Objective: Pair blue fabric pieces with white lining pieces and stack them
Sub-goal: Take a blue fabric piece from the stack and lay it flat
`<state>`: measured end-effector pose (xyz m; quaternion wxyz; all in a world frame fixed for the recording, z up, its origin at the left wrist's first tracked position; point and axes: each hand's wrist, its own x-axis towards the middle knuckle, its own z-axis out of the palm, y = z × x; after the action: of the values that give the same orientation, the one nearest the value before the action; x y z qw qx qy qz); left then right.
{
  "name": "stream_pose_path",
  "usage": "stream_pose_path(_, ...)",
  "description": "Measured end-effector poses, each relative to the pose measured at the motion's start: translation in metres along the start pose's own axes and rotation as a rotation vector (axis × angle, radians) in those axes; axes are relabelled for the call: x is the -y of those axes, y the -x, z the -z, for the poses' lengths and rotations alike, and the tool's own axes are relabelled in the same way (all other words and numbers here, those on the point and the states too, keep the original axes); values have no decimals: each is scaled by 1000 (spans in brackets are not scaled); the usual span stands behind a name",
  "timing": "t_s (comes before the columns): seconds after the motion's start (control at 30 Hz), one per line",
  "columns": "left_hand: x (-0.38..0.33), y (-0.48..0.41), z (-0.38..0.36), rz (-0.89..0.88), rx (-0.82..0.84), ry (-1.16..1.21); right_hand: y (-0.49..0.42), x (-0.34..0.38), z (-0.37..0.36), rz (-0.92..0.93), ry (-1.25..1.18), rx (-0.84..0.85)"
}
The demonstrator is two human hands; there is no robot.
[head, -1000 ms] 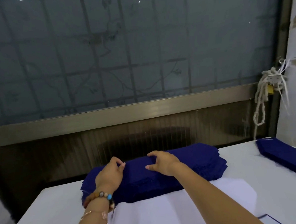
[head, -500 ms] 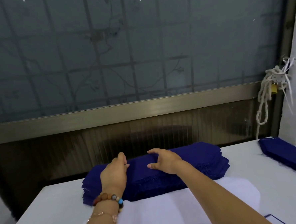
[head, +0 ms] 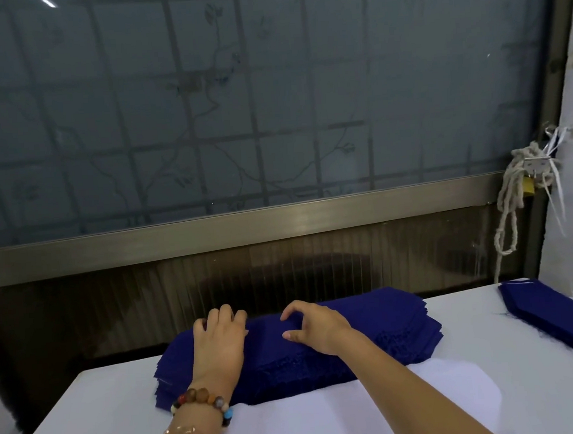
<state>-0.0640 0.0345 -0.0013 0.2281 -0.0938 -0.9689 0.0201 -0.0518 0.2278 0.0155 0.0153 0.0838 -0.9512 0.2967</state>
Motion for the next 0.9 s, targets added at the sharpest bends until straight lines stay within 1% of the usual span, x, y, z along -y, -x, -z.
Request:
stream_pose_path(0.07,1,-1,2,-40,-41,-2,-1,0,1,-5,0,-5)
stream_pose_path(0.2,1,-1,4,-69,-43,80,-1,3,1,-10,20,-8)
stream_pose_path(0.37,2,3,0,-7,-101,218,0,1,4,-6,-28,7)
stream_pose_path(0.5,2,3,-1,-4,-121,190,1,1,5,-5,-47,24)
stream_pose_path(0.63,1,6,8,-19,-141,73,1,1,5,0,-39,24)
stream_pose_path(0.8,2,17,8,-116,-359,63,1,1,4,5,-39,24)
stream_pose_path(0.9,6,17,7,-90,-406,106,1,0,4,14,-44,13)
